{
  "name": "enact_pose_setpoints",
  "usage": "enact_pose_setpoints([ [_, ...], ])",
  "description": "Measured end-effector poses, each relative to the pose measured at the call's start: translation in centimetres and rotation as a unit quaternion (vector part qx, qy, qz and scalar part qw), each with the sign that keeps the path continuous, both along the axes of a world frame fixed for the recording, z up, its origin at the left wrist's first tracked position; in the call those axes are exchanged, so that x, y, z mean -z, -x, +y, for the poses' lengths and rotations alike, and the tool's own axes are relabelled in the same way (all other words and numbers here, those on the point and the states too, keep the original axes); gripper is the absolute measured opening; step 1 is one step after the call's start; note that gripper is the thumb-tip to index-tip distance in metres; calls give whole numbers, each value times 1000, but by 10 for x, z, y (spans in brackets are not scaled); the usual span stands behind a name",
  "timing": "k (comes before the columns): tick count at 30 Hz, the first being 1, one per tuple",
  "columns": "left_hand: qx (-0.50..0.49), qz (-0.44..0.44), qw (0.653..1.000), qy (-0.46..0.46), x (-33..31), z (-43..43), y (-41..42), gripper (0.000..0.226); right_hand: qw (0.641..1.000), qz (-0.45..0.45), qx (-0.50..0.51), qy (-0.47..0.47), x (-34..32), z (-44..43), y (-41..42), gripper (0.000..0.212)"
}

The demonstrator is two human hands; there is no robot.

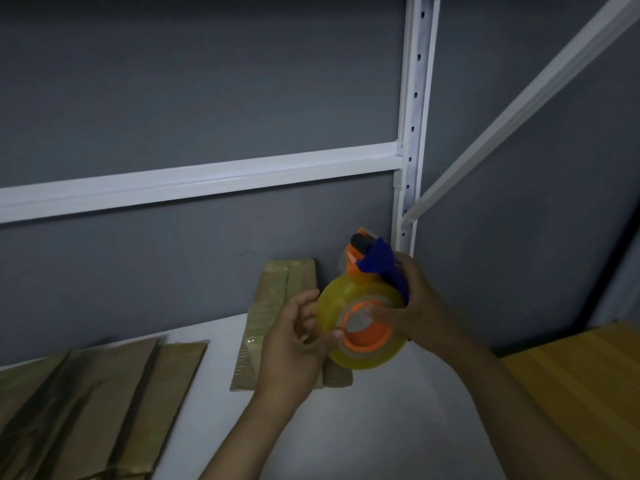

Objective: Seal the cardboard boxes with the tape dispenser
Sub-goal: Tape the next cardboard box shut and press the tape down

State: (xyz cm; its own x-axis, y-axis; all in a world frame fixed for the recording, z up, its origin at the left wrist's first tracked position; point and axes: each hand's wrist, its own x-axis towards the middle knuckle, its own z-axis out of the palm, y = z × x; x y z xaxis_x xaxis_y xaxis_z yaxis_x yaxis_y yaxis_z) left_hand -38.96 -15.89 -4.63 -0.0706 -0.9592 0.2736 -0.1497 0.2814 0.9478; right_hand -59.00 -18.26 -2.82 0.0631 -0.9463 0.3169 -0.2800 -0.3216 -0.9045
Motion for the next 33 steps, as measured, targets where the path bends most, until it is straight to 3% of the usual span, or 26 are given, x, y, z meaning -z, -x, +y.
enact_pose_setpoints([
  [2, 14, 18, 1000, 14, -11, 3, 0, 34, 997, -37, -63, -26, -5, -7, 2, 85],
  [4, -12, -9, 1000, 21, -28, 3, 0, 14, 995, -45, -91, -15, -10, -12, 1, 86],
  [6, -43, -19, 999, -1, -43, -3, 0, 21, 992, -41, -117, 4, -13, -17, -1, 89],
  [9, -12, 41, 990, -131, -62, -18, -2, 42, 990, -14, -136, 18, -15, -23, -8, 88],
  [14, 38, 187, 944, -270, -71, -35, -12, 22, 991, 17, -129, 34, -21, -30, -8, 85],
  [17, 54, 231, 923, -302, -73, -42, -18, 25, 986, 86, -133, 43, -23, -34, -5, 85],
  [23, -30, 100, 963, -248, -62, -51, -38, 24, 937, 310, -130, 93, -39, -34, -2, 81],
  [29, -77, 95, 964, -236, -55, -55, -67, 25, 900, 407, -115, 99, -42, -33, 7, 80],
  [33, -127, 62, 959, -246, -37, -60, -106, 22, 839, 529, -68, 106, -31, -30, 26, 76],
])
